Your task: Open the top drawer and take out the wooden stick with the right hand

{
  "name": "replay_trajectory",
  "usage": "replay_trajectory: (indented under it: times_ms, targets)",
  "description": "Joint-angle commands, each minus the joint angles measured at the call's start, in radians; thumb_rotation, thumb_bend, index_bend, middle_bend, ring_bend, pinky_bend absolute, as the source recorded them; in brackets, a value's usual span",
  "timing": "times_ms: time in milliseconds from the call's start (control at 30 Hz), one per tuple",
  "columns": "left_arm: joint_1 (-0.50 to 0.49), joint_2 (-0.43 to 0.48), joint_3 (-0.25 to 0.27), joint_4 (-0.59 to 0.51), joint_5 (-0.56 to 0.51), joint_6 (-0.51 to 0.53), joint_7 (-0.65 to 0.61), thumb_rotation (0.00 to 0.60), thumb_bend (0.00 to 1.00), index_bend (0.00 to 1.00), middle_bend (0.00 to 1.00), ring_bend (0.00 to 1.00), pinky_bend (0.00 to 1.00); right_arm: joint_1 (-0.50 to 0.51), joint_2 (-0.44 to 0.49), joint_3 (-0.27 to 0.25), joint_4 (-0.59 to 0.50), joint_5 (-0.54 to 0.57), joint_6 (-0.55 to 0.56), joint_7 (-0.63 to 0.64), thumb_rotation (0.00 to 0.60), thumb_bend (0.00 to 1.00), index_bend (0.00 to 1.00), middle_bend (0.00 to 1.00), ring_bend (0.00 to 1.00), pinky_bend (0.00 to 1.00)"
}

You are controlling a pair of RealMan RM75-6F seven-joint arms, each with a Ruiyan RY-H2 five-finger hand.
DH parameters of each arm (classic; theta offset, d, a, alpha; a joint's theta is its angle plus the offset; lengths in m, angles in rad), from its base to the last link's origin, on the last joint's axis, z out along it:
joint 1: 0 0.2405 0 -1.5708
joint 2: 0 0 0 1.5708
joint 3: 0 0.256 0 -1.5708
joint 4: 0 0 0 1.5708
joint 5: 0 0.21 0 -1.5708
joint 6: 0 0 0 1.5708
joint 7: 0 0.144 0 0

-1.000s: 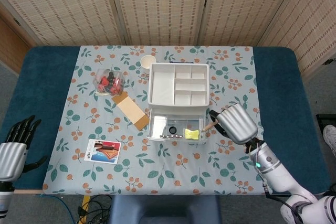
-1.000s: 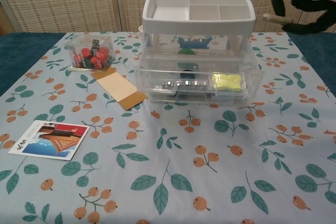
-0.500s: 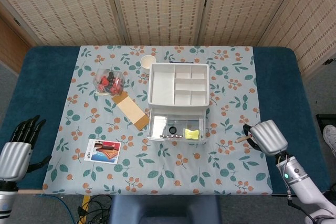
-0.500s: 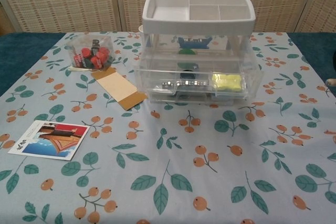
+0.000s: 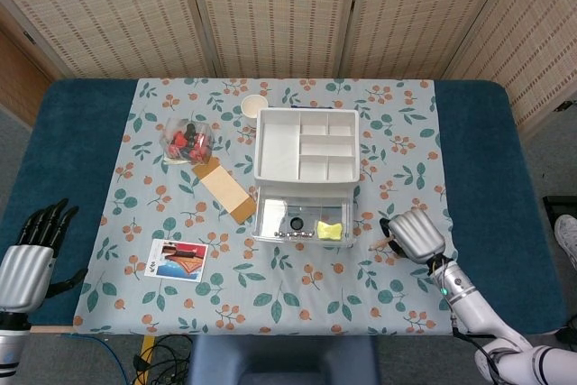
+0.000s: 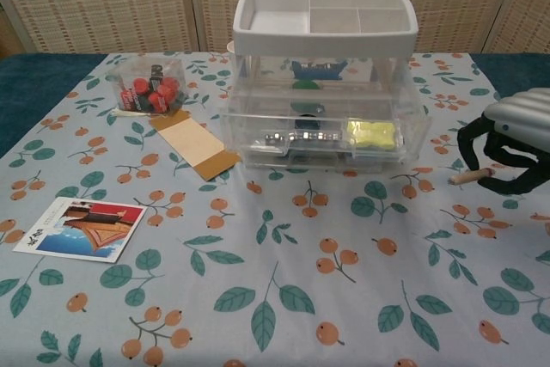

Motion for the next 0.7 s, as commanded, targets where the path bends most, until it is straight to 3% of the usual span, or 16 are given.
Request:
replay_trajectory:
  times_ms: [33, 200, 333, 533, 633, 700]
  targets:
    - [0.000, -0.002, 0.001, 0.003, 0.002, 0.001, -0.004, 0.600, 0.16, 0.03, 0.00, 0.00, 0.07, 0.005, -0.025, 0.019, 0.002, 0.020, -0.024, -0.004, 0.600, 0.43, 0.41, 0.90, 1.00, 1.00]
    - [0.001, -0.004, 0.000, 0.019, -0.009, -0.004, -0.021, 0.600, 0.16, 0.03, 0.00, 0.00, 0.07, -0.015, -0.026, 0.034, -0.006, 0.049, -0.024, -0.002, 0.600, 0.39, 0.20, 0.89, 1.00, 1.00]
    - [0.000, -0.006, 0.000, 0.030, -0.005, -0.002, -0.035, 0.600, 0.16, 0.03, 0.00, 0.00, 0.07, -0.055, 0.020, 0.049, -0.051, 0.043, 0.045, -0.002, 0.600, 0.39, 0.17, 0.87, 0.98, 1.00]
    - [-0.003, -0.011, -0.001, 0.042, -0.006, -0.004, -0.046, 0.600, 0.16, 0.03, 0.00, 0.00, 0.07, -0.149, 0.140, 0.065, -0.161, 0.000, 0.222, 0.029, 0.600, 0.39, 0.17, 0.70, 0.73, 0.99]
    - [-0.006, -0.019, 0.001, 0.044, -0.003, -0.008, -0.043, 0.600, 0.16, 0.03, 0.00, 0.00, 0.07, -0.204, 0.197, 0.063, -0.212, -0.003, 0.295, 0.017, 0.600, 0.39, 0.17, 0.56, 0.57, 0.79]
    - [-0.009, -0.023, 0.002, 0.043, -0.001, -0.011, -0.039, 0.600, 0.16, 0.03, 0.00, 0.00, 0.07, -0.238, 0.229, 0.059, -0.245, 0.004, 0.330, 0.010, 0.600, 0.39, 0.17, 0.43, 0.41, 0.60]
